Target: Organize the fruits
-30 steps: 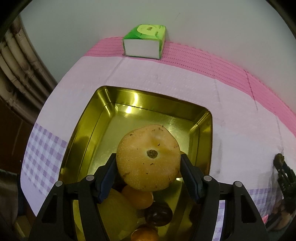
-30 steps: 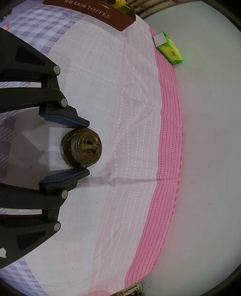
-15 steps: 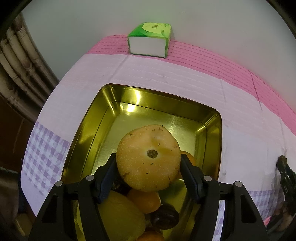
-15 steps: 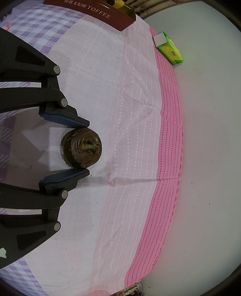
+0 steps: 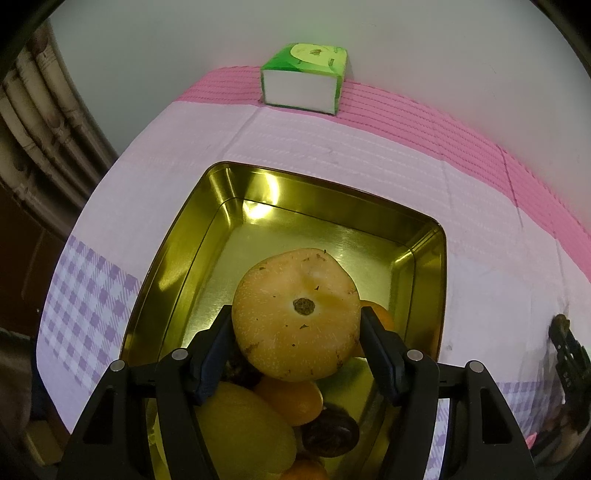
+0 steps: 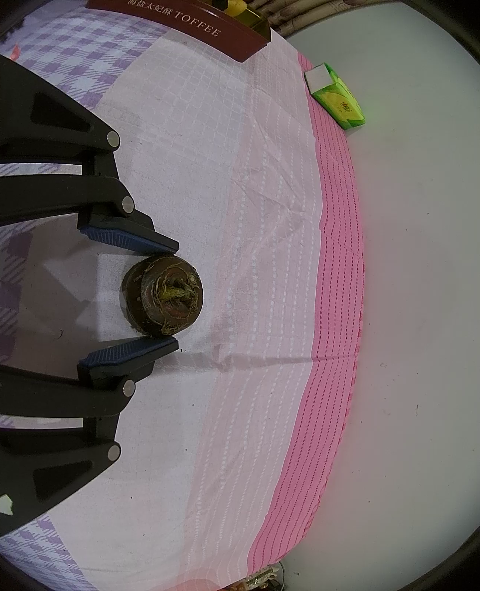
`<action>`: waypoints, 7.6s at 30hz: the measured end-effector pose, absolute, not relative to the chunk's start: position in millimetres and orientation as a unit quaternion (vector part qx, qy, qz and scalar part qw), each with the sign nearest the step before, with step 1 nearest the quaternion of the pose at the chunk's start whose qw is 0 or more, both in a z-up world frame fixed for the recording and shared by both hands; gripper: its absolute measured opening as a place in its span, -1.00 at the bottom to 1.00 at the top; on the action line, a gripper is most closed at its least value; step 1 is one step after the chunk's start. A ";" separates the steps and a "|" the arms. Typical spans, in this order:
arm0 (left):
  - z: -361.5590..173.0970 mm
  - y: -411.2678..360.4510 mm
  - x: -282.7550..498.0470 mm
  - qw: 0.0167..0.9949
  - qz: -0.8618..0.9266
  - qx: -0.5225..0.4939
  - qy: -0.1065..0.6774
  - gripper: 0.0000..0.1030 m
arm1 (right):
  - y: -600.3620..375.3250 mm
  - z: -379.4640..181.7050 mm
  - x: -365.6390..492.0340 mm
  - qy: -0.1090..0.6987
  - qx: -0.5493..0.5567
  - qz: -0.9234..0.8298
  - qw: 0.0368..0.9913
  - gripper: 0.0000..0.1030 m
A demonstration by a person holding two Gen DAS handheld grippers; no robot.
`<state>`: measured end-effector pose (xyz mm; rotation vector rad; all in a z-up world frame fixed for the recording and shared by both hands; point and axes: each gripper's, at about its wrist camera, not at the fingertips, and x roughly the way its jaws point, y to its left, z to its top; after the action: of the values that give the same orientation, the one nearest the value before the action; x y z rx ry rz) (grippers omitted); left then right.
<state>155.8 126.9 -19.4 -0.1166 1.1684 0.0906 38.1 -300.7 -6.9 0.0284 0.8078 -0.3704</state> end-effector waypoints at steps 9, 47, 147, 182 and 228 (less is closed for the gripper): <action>-15.3 131.2 155.5 0.833 0.047 -0.057 0.548 0.30 | -300.8 -6.9 38.0 0.391 0.013 -0.179 0.903 -0.16; 45.0 163.6 75.2 0.882 0.105 -0.007 0.460 0.39 | -304.1 -7.5 40.1 0.390 0.014 -0.190 0.901 -0.20; 32.3 207.6 -15.4 0.872 0.115 -0.022 0.476 0.51 | 19.3 -12.2 117.6 0.445 -0.145 0.070 0.881 -0.20; 25.7 175.0 -18.5 0.870 0.081 0.012 0.487 0.53 | -4.3 16.4 33.2 0.464 -0.085 0.017 0.882 0.94; 21.0 167.4 -18.5 0.867 0.075 0.029 0.492 0.57 | -1.5 14.5 17.9 0.465 -0.096 0.003 0.880 0.97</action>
<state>-18.5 167.4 21.0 0.0611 1.0299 0.1563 17.9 -1.5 14.5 -0.2003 0.9689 0.0063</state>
